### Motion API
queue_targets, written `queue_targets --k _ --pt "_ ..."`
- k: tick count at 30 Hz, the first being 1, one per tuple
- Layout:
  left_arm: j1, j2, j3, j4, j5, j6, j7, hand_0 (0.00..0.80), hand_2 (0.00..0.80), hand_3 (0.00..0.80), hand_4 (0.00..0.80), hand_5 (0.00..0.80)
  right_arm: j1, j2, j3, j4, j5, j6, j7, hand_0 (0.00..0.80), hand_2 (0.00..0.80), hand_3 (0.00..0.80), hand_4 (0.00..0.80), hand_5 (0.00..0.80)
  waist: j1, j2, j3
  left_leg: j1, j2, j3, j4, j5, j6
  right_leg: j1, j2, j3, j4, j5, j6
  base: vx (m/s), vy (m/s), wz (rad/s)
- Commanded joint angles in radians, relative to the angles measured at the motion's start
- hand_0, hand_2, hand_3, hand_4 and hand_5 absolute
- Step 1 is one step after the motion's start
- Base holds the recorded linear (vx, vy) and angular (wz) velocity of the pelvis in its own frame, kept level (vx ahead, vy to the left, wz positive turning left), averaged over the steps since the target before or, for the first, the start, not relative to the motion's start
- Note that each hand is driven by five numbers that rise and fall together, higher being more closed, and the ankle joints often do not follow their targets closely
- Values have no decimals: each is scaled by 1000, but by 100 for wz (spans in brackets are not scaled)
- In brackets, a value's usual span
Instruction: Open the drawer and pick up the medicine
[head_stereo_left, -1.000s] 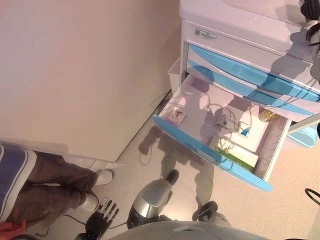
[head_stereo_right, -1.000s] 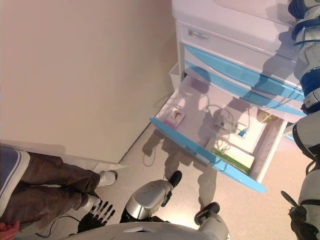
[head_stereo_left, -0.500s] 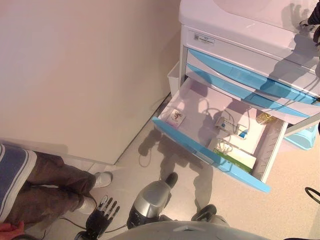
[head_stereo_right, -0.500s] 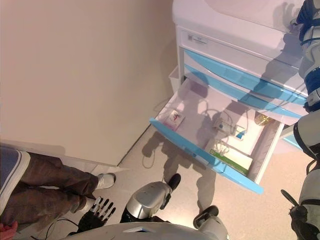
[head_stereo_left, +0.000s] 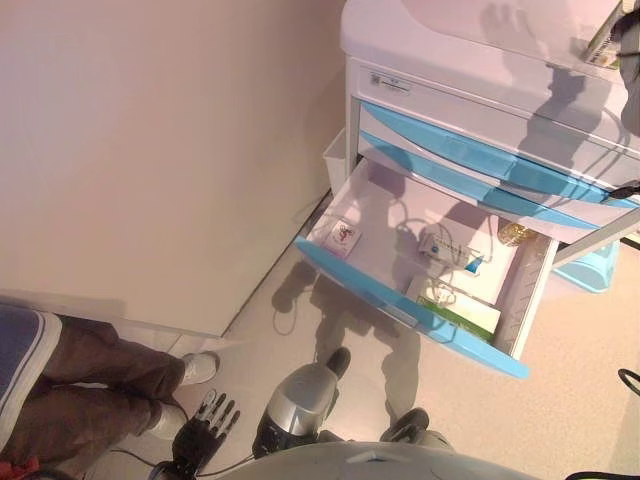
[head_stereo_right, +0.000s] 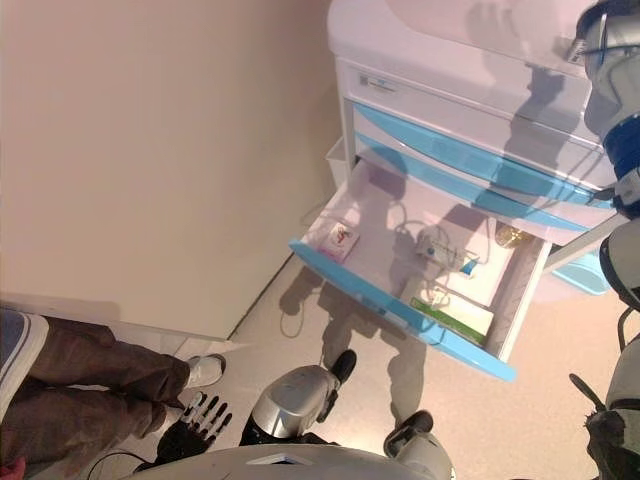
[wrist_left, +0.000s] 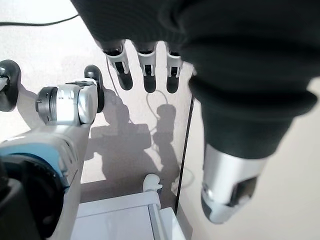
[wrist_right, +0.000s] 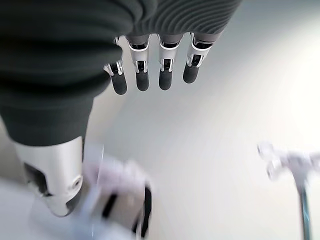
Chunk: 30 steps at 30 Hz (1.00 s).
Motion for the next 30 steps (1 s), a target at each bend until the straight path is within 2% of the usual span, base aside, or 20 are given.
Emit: queue_targets --k 1,4,6,11,15,17,21,23,25,27,28,30 --pt "88 54 -12 -10 49 -23 -27 0 0 0 0 0 -167 -15 142 -49 24 26 -75 0 0 0 0 0 6 -55 -63 -43 -38 10 19 -111 3 90 33 0 24 -73 8 12 -66 -10" --pt "89 58 -12 -4 66 -26 -35 0 0 0 0 0 -197 -32 144 -110 22 17 -82 0 0 0 0 0 -7 -63 -77 -36 -32 20 13 -111 3 91 39 8 16 -70 11 -19 -51 -13" --pt "85 59 -8 1 73 -30 -32 0 0 0 0 0 -211 -47 139 -157 18 16 -76 0 0 0 0 0 -20 -63 -87 -44 -29 31 9 -89 8 84 40 0 6 -45 9 -70 -2 -11" --pt "70 74 1 18 166 -76 -33 0 0 0 0 0 -226 -90 110 -304 13 -7 -84 0 0 0 0 0 -59 -80 -109 -37 -19 55 6 -97 10 74 49 26 3 -45 16 -11 -74 -14" --pt "53 88 -18 7 265 -125 -45 0 0 0 0 0 -146 -142 2 -509 13 -40 -11 0 0 0 0 0 -110 -83 -126 -27 -7 89 -3 -101 11 60 58 56 4 -44 22 -28 -73 -23" --pt "45 94 -37 -9 297 -153 -50 0 0 0 0 0 -28 -167 -108 -650 23 -78 29 0 0 0 0 0 -144 -78 -131 -20 2 110 -7 -105 11 51 64 76 4 -46 23 -43 -67 -31" --pt "12 103 -74 -45 383 -194 -4 0 0 0 0 0 233 -158 -321 -876 96 -151 157 0 0 0 0 0 -204 -68 -136 -13 17 145 -14 -109 13 29 77 116 -2 -41 27 -75 -56 -32" --pt "-16 106 -113 -54 460 -218 19 0 0 0 0 0 409 -121 -436 -1006 136 -202 254 0 0 0 0 0 -242 -63 -136 -1 28 169 -20 -113 11 19 88 143 0 -45 26 -68 -60 -41" --pt "-37 107 -145 -57 552 -209 65 0 0 0 0 0 585 -66 -538 -1126 203 -235 393 0 0 0 0 0 -274 -57 -136 9 38 191 -27 -117 8 8 93 162 4 -41 28 -61 -46 -39" --pt "-54 114 -178 -43 616 -217 96 0 0 0 0 0 719 -36 -584 -1208 317 -269 543 0 0 0 0 0 -306 -57 -135 19 49 216 -30 -122 6 0 100 185 4 -44 24 -56 -48 -49" --pt "-61 117 -198 -28 654 -219 127 0 0 0 0 0 766 -35 -589 -1251 395 -261 637 0 0 0 0 0 -319 -57 -133 23 54 230 -30 -124 4 -3 102 196 4 -42 25 -47 -52 -49" --pt "-82 129 -230 -10 718 -238 149 0 0 0 0 0 846 -41 -598 -1300 558 -245 738 0 0 0 0 0 -354 -57 -128 31 65 259 -30 -128 2 -8 104 211 3 -39 23 -42 -41 -49"
